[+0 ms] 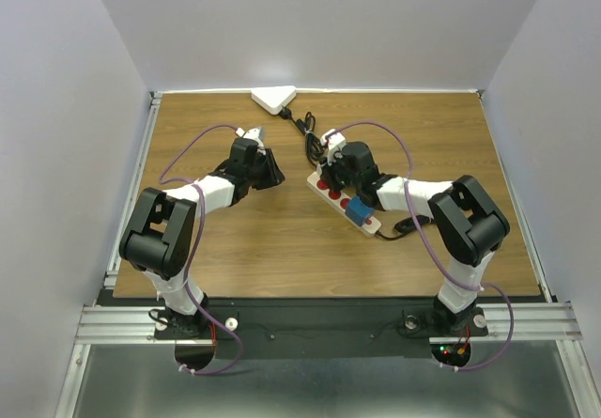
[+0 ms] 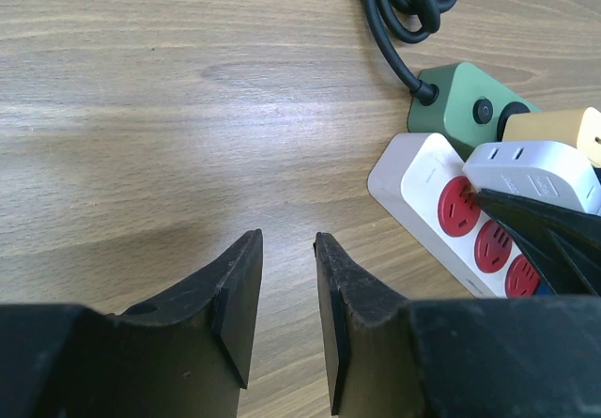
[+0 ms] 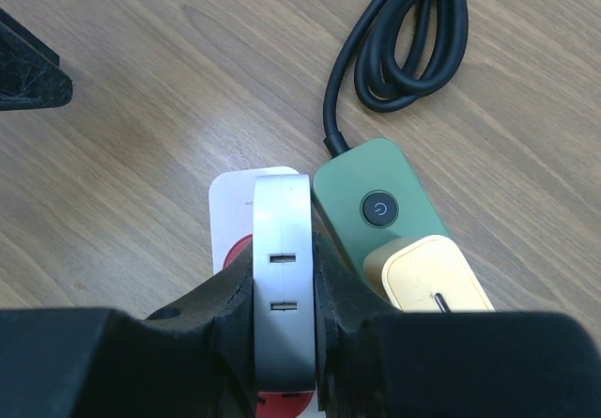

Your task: Insert the plug

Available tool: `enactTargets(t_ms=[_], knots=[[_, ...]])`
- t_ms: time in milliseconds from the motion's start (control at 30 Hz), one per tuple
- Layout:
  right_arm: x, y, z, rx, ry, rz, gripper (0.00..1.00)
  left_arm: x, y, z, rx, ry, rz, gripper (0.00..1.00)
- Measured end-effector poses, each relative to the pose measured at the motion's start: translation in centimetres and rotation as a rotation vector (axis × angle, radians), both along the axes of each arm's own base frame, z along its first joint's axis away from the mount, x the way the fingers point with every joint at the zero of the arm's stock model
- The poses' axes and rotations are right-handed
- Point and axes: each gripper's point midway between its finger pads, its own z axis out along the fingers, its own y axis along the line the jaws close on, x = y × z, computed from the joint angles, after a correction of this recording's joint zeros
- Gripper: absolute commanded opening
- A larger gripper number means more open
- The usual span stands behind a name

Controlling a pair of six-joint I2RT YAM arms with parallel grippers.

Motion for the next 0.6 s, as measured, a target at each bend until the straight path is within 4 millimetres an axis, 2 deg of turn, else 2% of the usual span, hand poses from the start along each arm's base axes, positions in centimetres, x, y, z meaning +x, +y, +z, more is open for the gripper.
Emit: enactTargets(t_ms=[600], knots=[[-0.28, -0.21, -0.32, 0.059, -0.031, -0.049, 0.0, -0.01, 0.12, 0.73, 0.001, -0.015, 0.002, 0.4]])
